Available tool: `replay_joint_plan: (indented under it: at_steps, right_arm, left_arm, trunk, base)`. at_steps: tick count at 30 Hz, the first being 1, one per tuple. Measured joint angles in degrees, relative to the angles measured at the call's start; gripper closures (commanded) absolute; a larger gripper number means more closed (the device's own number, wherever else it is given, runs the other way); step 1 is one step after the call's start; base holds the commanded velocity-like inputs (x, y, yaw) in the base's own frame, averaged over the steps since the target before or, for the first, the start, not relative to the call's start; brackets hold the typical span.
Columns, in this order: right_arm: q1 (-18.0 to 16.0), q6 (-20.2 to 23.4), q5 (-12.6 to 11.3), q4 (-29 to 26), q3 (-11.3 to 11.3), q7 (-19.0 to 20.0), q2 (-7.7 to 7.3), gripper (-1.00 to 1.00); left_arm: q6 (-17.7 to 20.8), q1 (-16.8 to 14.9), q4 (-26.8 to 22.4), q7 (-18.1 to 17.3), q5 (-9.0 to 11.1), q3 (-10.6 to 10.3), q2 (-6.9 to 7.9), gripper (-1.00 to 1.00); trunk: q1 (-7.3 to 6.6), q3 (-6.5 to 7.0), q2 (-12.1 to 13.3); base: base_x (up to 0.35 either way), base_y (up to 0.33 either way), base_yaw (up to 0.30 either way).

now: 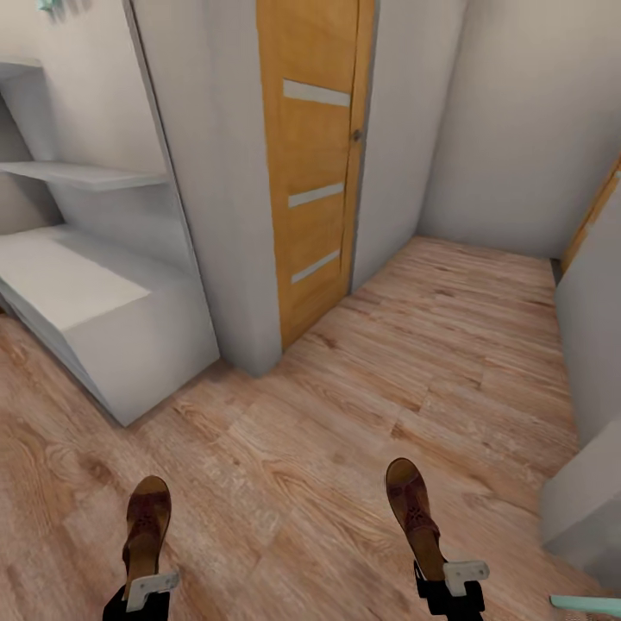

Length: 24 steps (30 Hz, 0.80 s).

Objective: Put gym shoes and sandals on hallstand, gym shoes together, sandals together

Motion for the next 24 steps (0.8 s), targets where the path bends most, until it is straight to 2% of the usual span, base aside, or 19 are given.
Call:
replay_joint_plan:
  at_steps: [9, 13, 24]
  right_arm:
    - [0.00, 0.01, 0.05, -0.01, 0.00, 0.00, 0.00, 1.00]
    - [-0.01, 0.02, 0.01, -0.01, -0.01, 0.00, 0.02, 1.00]
    - [-0.01, 0.07, 0.04, 0.01, 0.01, 0.16, -0.08, 1.00]
  left_arm:
    - [-1.05, 0.08, 0.03, -0.01, 0.02, -0.02, -0.04, 1.00]
    - [-1.20, 0.08, 0.01, -0.02, 0.08, 0.00, -0.02, 1.00]
    - [-1.23, 0.10, 0.05, -0.01, 0.10, 0.04, -0.01, 1.00]
  trunk:
    - [-1.98, 2.25, 3.61]
    - [-2.85, 3.16, 5.22]
    - [-2.86, 3.21, 5.23]
  base:
    - [0.000, 0.000, -0.221]
    - [0.000, 0.000, -0.110]
    - [0.000, 0.000, -0.009]
